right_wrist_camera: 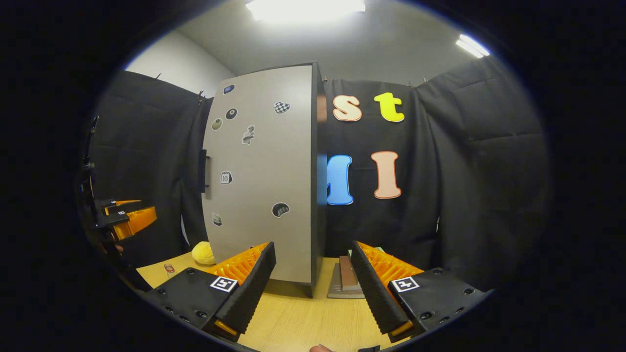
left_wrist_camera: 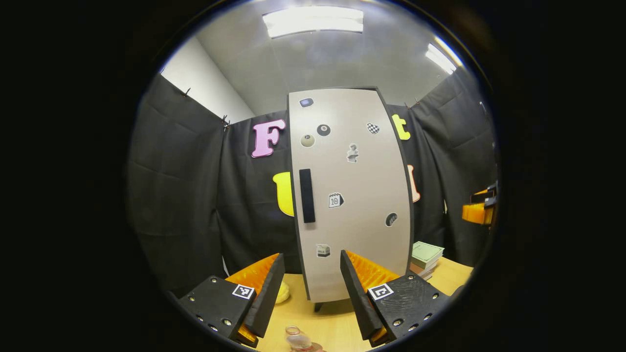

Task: Open the cabinet door with the right hand, grasp the bottle in the cabinet with the left hand and place it on the coaster, then close the cabinet door with the right hand.

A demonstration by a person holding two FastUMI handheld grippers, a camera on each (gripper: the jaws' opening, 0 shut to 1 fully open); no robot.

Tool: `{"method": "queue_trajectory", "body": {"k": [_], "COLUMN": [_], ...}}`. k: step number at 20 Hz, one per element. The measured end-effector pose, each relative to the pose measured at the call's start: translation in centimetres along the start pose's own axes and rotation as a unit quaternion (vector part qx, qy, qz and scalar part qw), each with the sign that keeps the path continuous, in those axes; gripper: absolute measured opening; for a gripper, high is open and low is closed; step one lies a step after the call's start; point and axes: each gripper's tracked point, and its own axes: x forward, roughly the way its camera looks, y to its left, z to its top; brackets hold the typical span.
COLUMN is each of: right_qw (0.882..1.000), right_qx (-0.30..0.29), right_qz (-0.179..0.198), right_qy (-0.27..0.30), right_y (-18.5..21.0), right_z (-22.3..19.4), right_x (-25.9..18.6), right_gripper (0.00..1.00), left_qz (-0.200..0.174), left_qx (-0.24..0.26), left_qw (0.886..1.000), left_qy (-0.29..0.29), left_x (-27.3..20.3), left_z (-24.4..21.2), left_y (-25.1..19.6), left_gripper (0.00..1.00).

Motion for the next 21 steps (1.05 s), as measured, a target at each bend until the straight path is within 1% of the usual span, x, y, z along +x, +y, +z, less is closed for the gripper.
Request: {"method": "queue_trajectory", "body": {"k": [2,3,4,5,6,7,8,10,12,13,14,21], "right_qw": [1.000,1.000,1.000,0.999,0.999,0.999,0.999,0.999,0.999,0.999,0.999,0.999], "right_qx": [0.005,0.011,0.016,0.016,0.012,0.009,0.009,0.013,0.013,0.011,0.009,0.000], "right_qz": [-0.018,-0.023,-0.024,-0.025,-0.030,-0.037,-0.040,-0.038,-0.036,-0.036,-0.035,-0.028], "right_qy": [0.001,-0.002,-0.007,-0.012,-0.016,-0.019,-0.021,-0.024,-0.023,-0.023,-0.021,-0.024], "right_y": [-0.5,-0.5,-0.3,-0.2,-0.3,-0.2,0.2,1.1,2.0,2.3,2.4,4.2], "right_z": [0.3,0.7,1.0,1.4,1.7,2.0,2.2,2.5,2.7,2.7,2.7,2.9], "right_x": [-0.4,-1.0,-1.5,-1.9,-2.4,-2.6,-2.4,-2.4,-1.8,-1.6,-1.2,-1.8], "right_gripper": [0.98,0.96,0.98,0.97,1.00,0.94,0.97,0.97,0.97,0.97,0.97,0.97], "left_qz": [-0.007,-0.009,-0.009,-0.008,-0.008,-0.008,-0.006,-0.002,0.003,0.005,0.005,0.011], "left_qx": [0.003,0.004,0.006,0.005,0.003,0.001,-0.001,-0.004,-0.004,-0.004,-0.004,-0.017], "left_qw": [1.000,1.000,1.000,1.000,1.000,1.000,1.000,1.000,1.000,1.000,1.000,1.000], "left_qy": [0.001,-0.001,-0.006,-0.010,-0.013,-0.015,-0.014,-0.014,-0.013,-0.013,-0.012,-0.004], "left_x": [0.1,0.0,0.0,0.0,0.1,0.0,0.0,-0.3,-0.4,-0.4,-0.4,-0.5], "left_z": [0.0,0.1,0.3,0.4,0.6,0.6,0.7,0.7,0.5,0.4,0.4,-0.5], "left_y": [0.0,0.0,0.1,0.2,0.3,0.5,0.9,3.1,3.9,4.3,4.6,6.3], "left_gripper": [0.66,0.65,0.64,0.64,0.65,0.67,0.67,0.66,0.64,0.64,0.66,0.66]}}
